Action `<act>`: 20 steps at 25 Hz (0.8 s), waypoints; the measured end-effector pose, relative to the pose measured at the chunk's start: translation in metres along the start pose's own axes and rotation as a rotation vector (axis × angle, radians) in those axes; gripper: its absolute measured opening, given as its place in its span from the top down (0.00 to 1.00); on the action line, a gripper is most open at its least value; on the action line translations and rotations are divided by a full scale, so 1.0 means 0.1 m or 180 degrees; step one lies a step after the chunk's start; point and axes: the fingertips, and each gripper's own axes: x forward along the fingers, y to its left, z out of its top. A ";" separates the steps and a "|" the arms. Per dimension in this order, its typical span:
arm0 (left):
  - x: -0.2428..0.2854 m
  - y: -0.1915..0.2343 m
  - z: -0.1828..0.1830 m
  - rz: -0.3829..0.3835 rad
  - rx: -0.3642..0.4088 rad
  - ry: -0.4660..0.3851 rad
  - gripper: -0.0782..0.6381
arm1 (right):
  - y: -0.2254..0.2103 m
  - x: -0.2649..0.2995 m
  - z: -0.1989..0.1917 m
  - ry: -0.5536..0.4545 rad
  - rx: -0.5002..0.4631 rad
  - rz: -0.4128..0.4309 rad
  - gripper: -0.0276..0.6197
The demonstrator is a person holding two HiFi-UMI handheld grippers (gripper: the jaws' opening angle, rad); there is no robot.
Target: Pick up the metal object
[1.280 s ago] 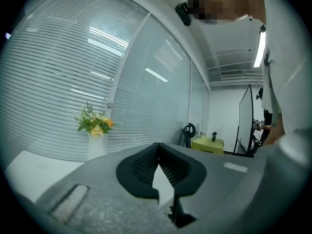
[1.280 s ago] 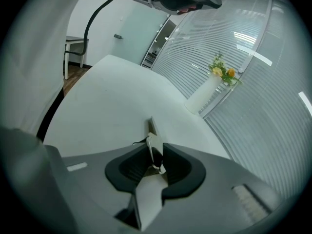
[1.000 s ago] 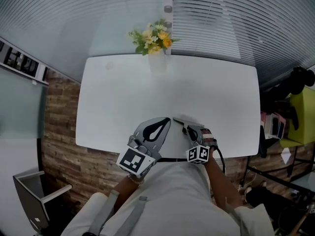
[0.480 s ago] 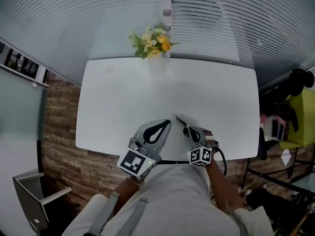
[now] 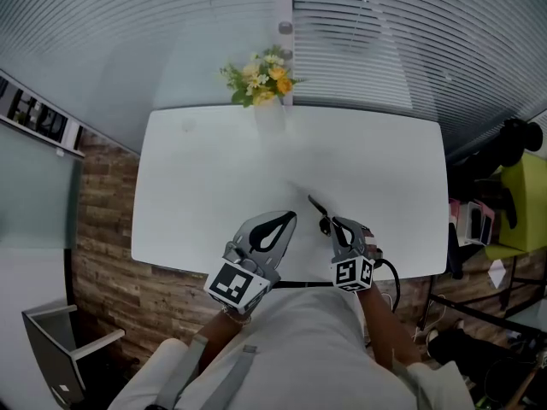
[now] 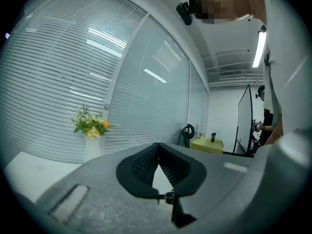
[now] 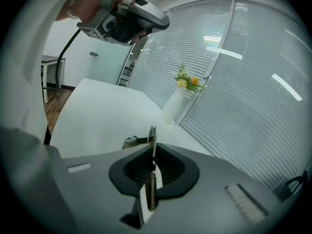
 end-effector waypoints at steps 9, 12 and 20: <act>-0.01 -0.04 -0.01 -0.0027 -0.0003 0.0002 0.89 | -0.36 -0.31 0.51 -0.0296 0.0387 -0.0190 0.95; -0.02 -0.05 0.00 -0.0035 -0.0002 -0.0006 0.89 | -0.47 -0.44 0.70 -0.0417 0.0469 -0.0246 0.95; -0.04 -0.05 0.00 -0.0038 0.0002 -0.0006 0.89 | -0.76 -0.77 1.34 -0.0810 0.0729 -0.0257 0.95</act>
